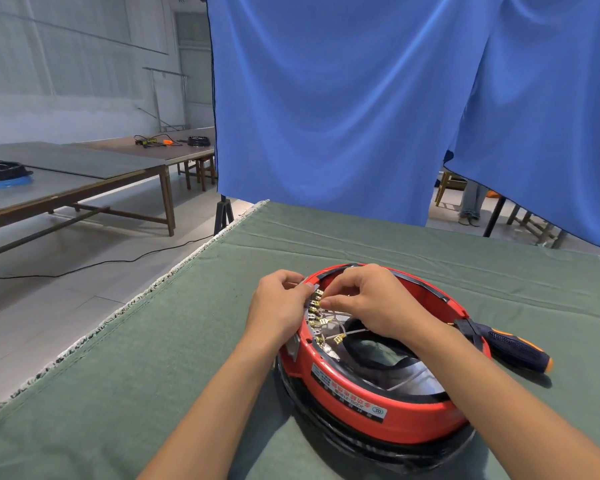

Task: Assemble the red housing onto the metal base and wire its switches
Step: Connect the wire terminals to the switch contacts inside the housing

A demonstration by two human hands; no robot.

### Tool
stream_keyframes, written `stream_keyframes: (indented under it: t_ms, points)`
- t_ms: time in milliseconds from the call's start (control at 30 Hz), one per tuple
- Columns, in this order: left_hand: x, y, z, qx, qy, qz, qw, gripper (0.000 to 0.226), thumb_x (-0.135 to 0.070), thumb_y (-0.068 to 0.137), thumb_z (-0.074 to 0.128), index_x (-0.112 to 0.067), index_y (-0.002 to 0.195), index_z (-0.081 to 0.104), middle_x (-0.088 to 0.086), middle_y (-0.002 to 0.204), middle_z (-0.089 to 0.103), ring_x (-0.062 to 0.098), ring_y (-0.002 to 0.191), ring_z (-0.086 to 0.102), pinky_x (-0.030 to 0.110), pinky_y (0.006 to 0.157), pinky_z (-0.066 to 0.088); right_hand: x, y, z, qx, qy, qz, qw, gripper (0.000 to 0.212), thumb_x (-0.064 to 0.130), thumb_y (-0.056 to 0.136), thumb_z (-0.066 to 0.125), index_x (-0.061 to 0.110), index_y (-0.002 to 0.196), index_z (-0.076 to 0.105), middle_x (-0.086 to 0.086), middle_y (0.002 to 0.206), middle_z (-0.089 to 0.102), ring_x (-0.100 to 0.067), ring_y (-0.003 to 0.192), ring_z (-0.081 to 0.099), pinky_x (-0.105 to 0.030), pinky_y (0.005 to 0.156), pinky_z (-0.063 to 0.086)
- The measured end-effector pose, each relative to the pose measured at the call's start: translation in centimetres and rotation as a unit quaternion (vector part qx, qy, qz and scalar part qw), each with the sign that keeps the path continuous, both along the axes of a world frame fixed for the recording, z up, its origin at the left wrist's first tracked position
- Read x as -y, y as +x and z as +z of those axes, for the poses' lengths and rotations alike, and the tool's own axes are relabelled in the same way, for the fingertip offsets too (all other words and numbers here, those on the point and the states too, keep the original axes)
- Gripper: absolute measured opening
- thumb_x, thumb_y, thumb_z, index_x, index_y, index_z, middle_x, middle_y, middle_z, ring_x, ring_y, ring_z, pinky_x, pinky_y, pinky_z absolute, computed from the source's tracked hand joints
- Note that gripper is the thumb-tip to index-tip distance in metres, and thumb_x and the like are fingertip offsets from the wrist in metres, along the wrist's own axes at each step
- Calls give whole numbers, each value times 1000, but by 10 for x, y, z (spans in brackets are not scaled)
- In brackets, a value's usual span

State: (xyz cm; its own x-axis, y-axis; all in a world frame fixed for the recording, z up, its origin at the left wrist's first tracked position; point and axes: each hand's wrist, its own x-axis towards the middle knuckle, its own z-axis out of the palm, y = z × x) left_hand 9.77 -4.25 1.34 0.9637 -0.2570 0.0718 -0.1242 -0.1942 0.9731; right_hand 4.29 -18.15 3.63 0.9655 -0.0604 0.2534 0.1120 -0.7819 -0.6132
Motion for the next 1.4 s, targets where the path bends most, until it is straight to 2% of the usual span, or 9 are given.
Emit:
stream_keyframes:
  t_ms: [133, 267, 500, 667, 900, 1033, 1200, 1400]
  points:
    - [-1, -1, 1, 2, 5, -4, 1000, 7, -17, 88, 63, -14, 94, 65, 5, 91, 68, 24, 89, 64, 39, 86, 52, 1, 0, 1, -1, -6, 3, 1000, 2, 23, 78, 77, 23, 76, 75, 18, 66, 64, 5, 66, 59, -12, 63, 41]
    - [0, -1, 2, 5, 7, -2, 1000, 14, -17, 89, 63, -9, 100, 67, 7, 94, 69, 24, 92, 65, 40, 88, 51, 1, -2, 2, -8, -6, 9, 1000, 4, 21, 78, 76, 23, 76, 74, 17, 68, 65, 6, 67, 59, -10, 63, 41]
    - [0, -1, 1, 7, 0, -3, 1000, 11, -15, 89, 63, -10, 98, 66, 5, 90, 67, 22, 89, 64, 37, 87, 51, 1, -2, 1, -1, -8, 9, 1000, 1, 19, 79, 76, 20, 79, 75, 17, 68, 64, 7, 66, 59, -8, 62, 40]
    - [0, 0, 0, 7, -2, -7, 1000, 8, -15, 89, 63, -12, 96, 65, -1, 82, 65, 18, 82, 62, 35, 83, 50, 1, -3, 2, -9, -22, 14, 1000, 3, 16, 81, 74, 18, 82, 74, 17, 71, 63, 5, 68, 59, -12, 66, 43]
    - [0, 0, 1, 8, -1, -7, 1000, 5, -14, 88, 63, -13, 93, 65, 1, 84, 67, 21, 85, 64, 37, 85, 51, -2, -2, -1, -3, -59, -1, 998, 6, 18, 85, 70, 22, 82, 70, 20, 67, 59, 10, 65, 56, -7, 59, 38]
    - [0, -2, 2, 6, -3, -6, 1000, 6, -14, 88, 63, -12, 93, 66, 3, 85, 67, 21, 85, 64, 38, 86, 51, -4, -3, 0, -3, -77, -11, 997, 5, 19, 86, 68, 22, 83, 70, 18, 69, 59, 1, 71, 58, -18, 65, 44]
    - [0, -3, 3, 4, -4, -5, 1000, 10, -13, 88, 63, -9, 97, 66, 5, 86, 67, 21, 85, 63, 38, 87, 51, -5, -3, 1, 0, -90, -17, 996, 6, 20, 88, 66, 18, 86, 71, 19, 70, 57, -1, 72, 57, -17, 66, 43]
    - [1, -4, 3, 7, 1, -1, 1000, 13, -14, 88, 63, -8, 99, 67, 8, 93, 68, 23, 91, 64, 40, 89, 51, -7, -3, 1, -3, -89, -25, 996, 8, 22, 89, 65, 18, 87, 72, 13, 76, 62, -9, 78, 61, -27, 74, 49]
